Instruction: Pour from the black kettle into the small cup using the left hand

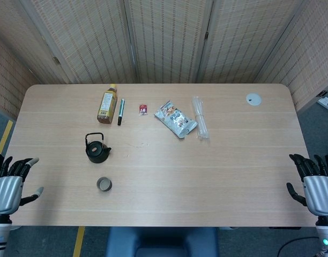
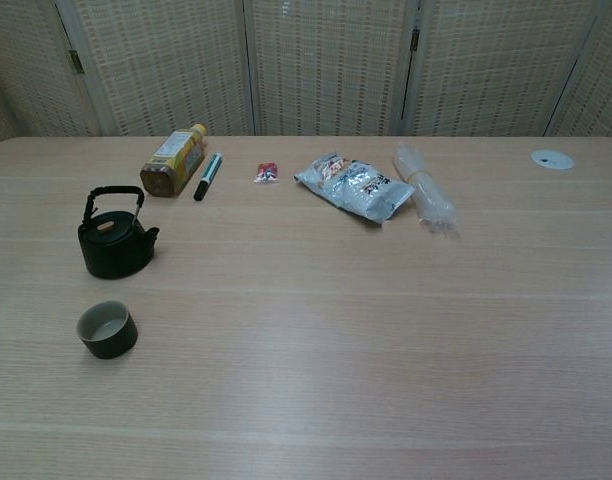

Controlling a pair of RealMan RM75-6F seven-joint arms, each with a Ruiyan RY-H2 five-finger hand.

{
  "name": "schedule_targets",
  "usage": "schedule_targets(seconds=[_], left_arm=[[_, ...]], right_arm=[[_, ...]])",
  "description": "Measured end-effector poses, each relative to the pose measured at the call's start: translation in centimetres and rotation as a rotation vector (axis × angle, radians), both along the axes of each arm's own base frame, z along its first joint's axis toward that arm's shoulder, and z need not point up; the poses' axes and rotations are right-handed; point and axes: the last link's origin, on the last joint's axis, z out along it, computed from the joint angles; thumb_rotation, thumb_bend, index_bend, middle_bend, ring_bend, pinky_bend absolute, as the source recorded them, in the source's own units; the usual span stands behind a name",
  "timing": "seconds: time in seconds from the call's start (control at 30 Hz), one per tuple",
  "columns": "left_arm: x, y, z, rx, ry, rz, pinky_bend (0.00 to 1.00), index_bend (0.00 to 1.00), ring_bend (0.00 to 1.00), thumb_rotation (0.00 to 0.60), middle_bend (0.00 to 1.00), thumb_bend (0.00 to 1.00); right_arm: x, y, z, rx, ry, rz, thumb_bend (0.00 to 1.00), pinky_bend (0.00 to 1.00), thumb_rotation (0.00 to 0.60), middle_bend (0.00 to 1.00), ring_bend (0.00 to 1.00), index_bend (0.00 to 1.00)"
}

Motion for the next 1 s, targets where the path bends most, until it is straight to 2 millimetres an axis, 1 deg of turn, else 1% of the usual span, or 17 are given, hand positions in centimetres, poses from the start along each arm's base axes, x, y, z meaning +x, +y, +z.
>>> schedule_targets(seconds=[0.2, 0.33, 0.5, 0.73, 0.87, 1.0], left_arm=[[0.5, 1.6, -0.6, -0.046, -0.003, -0.026, 0.0, 0.22, 0.21, 0.6, 0.23, 0.28], [0.9, 3.5, -1.1, -0.099, -0.018, -0.04, 0.0, 0.22, 0.21, 0.6, 0.23, 0.28], [1.6, 6.9, -1.7, -0.17, -0.022, -0.048, 0.0, 0.21, 0.2, 0.6, 0.23, 0.28], [2.7, 11.7, -2.7, -0.26, -0.031, -0.004, 0.0, 0.2, 0.17, 0.6, 0.23, 0.28], [3.4, 14.0, -3.3, -0.306, -0.035, 0.028, 0.0, 0.19, 0.17, 0.6, 0.23, 0.27], [3.6, 16.2, -4.0, -0.345, -0.039, 0.078, 0.0, 0.19, 0.17, 0.6, 0.23, 0.25]], right_arm=[[0.2, 0.0, 0.2, -0.001, 0.004, 0.012, 0.38, 0.07, 0.6, 0.18, 0.19, 0.11], [0.5, 0.0, 0.2, 0.005, 0.005, 0.023, 0.38, 0.07, 0.6, 0.18, 0.19, 0.11], [0.8, 0.2, 0.4, 0.006, 0.005, 0.037, 0.38, 0.07, 0.6, 0.18, 0.2, 0.12], [0.8, 0.4, 0.6, 0.004, 0.009, 0.036, 0.38, 0.07, 0.6, 0.18, 0.2, 0.12], [1.1, 0.5, 0.8, 0.001, 0.012, 0.044, 0.38, 0.07, 0.6, 0.18, 0.21, 0.12], [1.1, 0.5, 0.9, 0.003, 0.014, 0.041, 0.38, 0.07, 0.6, 0.18, 0.21, 0.13]])
